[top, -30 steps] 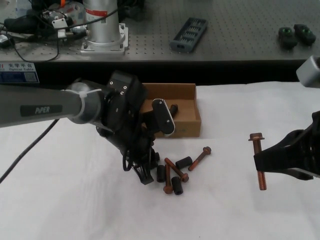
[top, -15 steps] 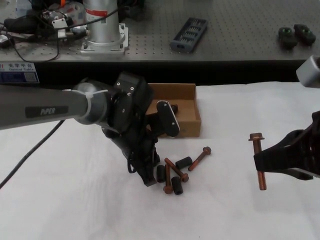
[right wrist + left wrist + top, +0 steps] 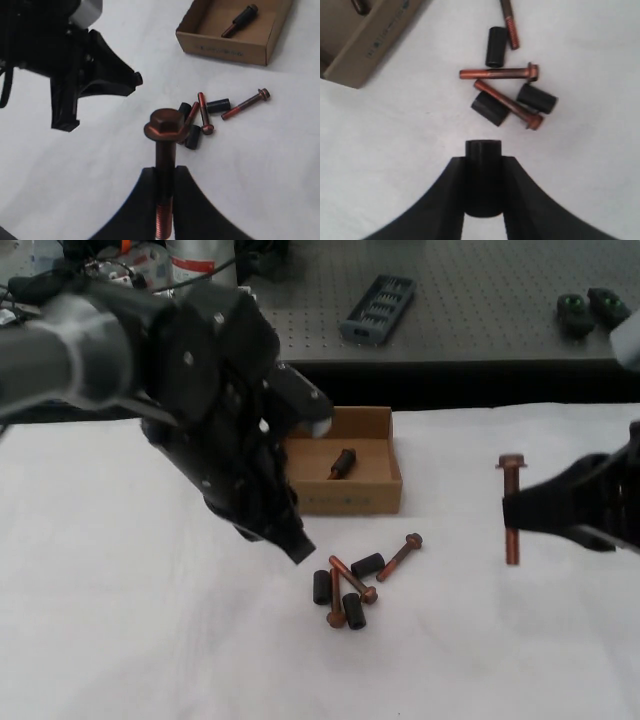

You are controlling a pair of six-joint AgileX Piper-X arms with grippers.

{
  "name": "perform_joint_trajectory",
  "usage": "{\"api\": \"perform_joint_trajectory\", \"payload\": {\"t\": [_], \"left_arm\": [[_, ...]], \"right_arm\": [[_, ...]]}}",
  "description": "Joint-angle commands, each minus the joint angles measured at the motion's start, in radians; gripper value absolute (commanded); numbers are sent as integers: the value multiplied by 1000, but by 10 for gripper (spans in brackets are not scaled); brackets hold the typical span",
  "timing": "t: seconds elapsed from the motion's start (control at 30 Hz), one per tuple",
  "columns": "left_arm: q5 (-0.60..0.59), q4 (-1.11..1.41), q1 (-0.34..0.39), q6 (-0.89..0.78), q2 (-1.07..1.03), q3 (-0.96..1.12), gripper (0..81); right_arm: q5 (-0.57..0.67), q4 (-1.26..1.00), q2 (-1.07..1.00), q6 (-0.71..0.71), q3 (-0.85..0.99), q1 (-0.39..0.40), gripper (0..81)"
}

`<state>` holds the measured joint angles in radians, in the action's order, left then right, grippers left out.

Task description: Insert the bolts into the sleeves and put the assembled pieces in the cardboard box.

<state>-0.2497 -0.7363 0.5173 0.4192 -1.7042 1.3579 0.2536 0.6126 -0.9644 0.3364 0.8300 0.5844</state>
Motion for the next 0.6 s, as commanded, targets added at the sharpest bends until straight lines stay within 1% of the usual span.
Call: {"api": "perform_joint_trajectory", "payload": {"t": [0.0,0.1,0.23,0.43,0.57], "left_arm": [[-90,-22,-1,-62,60,-9,6],[-167,13,7,-116,126,-64,6],[-268,123,6,-197,237,-199,6],[-403,444,6,-383,407,-416,6],[-488,671,6,-510,471,-527,6]], "right_arm": [[19,-62,-4,35,3,-6,20],[26,-107,-13,64,3,-6,20],[26,-155,-28,97,3,-4,20],[82,-273,-72,194,3,1,20],[120,-333,-103,234,3,2,20]]}}
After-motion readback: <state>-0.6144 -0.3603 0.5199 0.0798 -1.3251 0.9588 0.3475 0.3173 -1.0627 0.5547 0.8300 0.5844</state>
